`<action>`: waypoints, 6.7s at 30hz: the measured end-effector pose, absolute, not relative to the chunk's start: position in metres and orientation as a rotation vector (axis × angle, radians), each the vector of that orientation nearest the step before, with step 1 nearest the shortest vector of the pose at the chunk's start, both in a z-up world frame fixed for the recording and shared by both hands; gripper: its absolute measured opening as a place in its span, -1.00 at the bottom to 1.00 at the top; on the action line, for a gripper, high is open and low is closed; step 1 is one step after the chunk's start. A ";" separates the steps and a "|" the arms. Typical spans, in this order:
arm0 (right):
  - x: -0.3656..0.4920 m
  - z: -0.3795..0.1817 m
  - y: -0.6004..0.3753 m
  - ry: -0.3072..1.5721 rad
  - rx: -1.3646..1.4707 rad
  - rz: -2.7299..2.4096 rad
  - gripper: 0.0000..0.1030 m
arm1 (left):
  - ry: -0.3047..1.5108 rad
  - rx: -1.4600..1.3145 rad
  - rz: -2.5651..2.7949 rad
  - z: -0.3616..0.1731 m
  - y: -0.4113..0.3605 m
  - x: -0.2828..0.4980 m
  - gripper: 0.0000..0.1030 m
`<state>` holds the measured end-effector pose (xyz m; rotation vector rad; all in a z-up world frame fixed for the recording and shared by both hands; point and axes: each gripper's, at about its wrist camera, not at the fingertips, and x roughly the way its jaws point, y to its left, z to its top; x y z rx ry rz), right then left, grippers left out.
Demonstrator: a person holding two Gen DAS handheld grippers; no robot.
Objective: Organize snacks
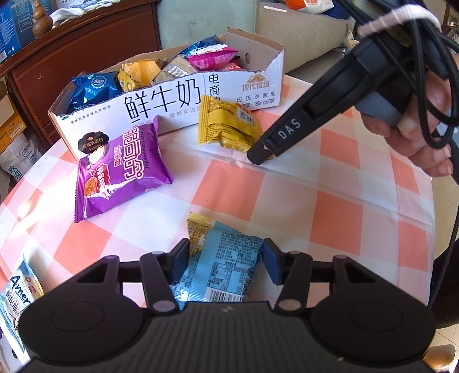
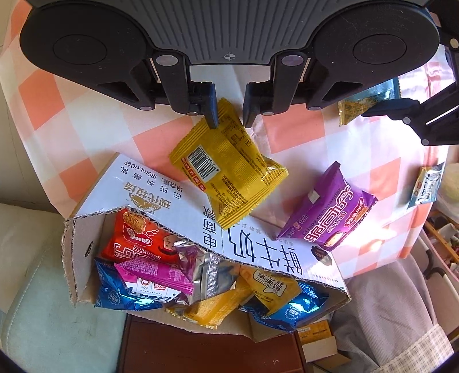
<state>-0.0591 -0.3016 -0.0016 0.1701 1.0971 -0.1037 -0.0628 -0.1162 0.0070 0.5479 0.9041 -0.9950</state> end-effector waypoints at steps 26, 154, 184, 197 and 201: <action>-0.034 0.005 -0.275 1.081 0.147 0.056 0.57 | 1.001 0.313 -0.656 0.021 -0.081 -0.017 0.02; -0.019 0.066 -0.284 0.806 0.426 -0.258 0.37 | 0.786 0.109 -0.466 0.097 -0.103 0.068 0.75; 0.027 0.000 -0.220 0.935 0.313 -0.179 0.49 | 1.021 0.236 -0.242 0.018 0.014 0.075 0.74; 0.016 0.024 -0.209 0.941 0.242 -0.051 0.54 | 1.070 0.242 -0.349 -0.002 0.011 0.068 0.49; 0.025 0.016 -0.212 0.901 0.186 -0.087 0.55 | 1.056 0.248 -0.365 -0.002 0.008 0.066 0.42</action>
